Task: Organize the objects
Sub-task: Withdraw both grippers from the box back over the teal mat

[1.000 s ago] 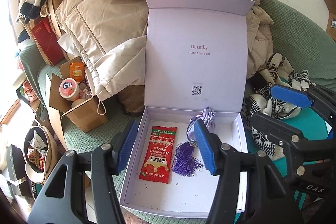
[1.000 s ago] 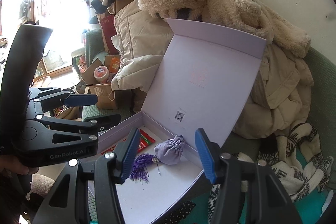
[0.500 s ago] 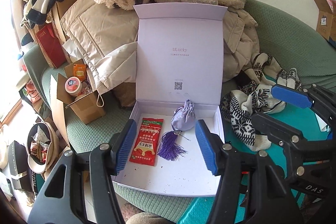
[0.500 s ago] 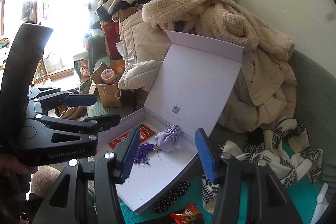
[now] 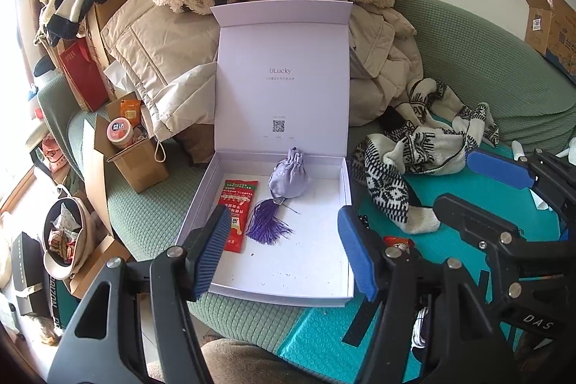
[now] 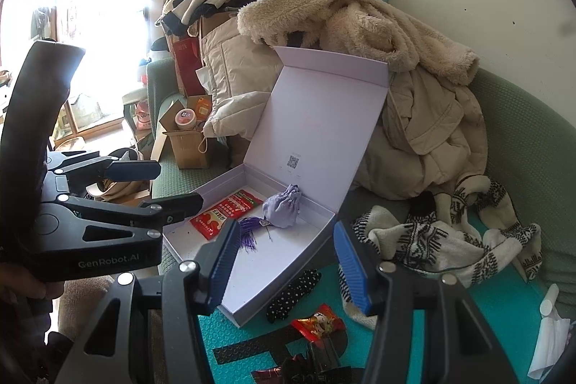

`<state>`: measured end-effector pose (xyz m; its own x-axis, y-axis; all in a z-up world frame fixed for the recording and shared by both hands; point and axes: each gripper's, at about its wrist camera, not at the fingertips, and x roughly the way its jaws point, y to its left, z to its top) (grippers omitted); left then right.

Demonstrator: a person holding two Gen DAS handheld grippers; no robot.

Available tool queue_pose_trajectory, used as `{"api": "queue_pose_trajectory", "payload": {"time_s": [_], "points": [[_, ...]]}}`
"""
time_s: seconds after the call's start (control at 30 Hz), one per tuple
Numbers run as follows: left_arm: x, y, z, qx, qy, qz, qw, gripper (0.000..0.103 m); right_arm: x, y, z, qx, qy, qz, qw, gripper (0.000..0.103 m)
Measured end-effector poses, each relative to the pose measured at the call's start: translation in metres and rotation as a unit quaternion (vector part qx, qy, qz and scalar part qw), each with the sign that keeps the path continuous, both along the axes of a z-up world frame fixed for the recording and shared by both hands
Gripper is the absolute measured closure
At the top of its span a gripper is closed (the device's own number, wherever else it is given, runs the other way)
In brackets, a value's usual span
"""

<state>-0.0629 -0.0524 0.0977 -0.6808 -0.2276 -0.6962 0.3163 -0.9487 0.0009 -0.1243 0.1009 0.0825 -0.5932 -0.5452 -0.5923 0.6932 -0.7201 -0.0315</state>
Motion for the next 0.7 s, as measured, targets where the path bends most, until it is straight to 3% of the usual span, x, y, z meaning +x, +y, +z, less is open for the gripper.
{"api": "queue_pose_trajectory", "payload": {"time_s": [0.7], "points": [[0.041,0.066,-0.031,0.016,-0.018,-0.021,0.9995,0.038,0.047,0.051,-0.027,0.006,-0.027,-0.027,0.999,0.048]]}}
